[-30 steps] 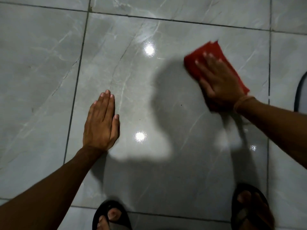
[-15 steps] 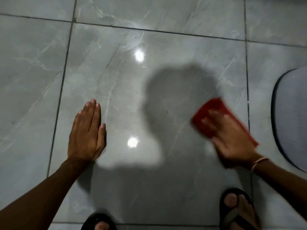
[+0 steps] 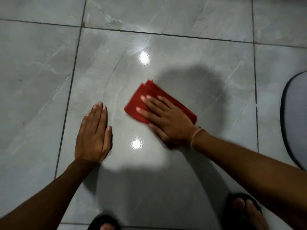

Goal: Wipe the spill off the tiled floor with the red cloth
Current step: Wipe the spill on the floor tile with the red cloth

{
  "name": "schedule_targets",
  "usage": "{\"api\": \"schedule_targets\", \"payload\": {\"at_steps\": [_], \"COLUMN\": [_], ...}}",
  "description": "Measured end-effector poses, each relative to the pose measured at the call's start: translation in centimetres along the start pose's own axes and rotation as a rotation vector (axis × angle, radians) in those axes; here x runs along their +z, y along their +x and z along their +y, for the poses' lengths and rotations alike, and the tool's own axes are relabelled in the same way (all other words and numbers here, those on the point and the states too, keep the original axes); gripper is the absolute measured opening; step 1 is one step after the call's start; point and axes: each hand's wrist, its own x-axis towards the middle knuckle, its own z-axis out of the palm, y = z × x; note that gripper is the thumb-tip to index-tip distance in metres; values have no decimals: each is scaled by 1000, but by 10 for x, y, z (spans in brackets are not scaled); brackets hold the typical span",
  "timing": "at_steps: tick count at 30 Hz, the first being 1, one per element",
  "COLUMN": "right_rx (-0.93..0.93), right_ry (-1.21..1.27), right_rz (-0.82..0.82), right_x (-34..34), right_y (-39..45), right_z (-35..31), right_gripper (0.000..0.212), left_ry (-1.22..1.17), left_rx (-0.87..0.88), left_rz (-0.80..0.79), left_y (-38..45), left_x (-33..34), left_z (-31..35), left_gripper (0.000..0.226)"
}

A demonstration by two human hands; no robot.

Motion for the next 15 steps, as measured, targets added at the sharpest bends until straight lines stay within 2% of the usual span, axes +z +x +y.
{"api": "schedule_targets", "payload": {"at_steps": [2, 3, 5, 8, 10, 13, 15], "right_rx": [-95, -64, 121, 426, 507, 326, 108], "right_ry": [-3, -19, -44, -18, 12, -36, -43], "right_rz": [-38, -52, -50, 37, 63, 30, 1], "right_x": [-2, -6, -19, -37, -38, -29, -15], "right_y": [-54, -73, -81, -17, 44, 98, 79], "right_z": [28, 50, 95, 122, 108, 53, 13], "right_gripper": [57, 57, 59, 61, 61, 60, 59], "left_ry": [-14, -15, -8, 5, 4, 4, 0], "left_rx": [1, -2, -6, 2, 11, 14, 16], "left_rz": [6, 10, 28, 38, 33, 30, 35], "left_y": [1, 0, -1, -1, -1, -1, -1], "left_x": [2, 3, 4, 4, 3, 2, 2], "left_z": [-2, -2, -2, -2, -2, -3, -2], "left_gripper": [64, 63, 63, 63, 63, 63, 63]}}
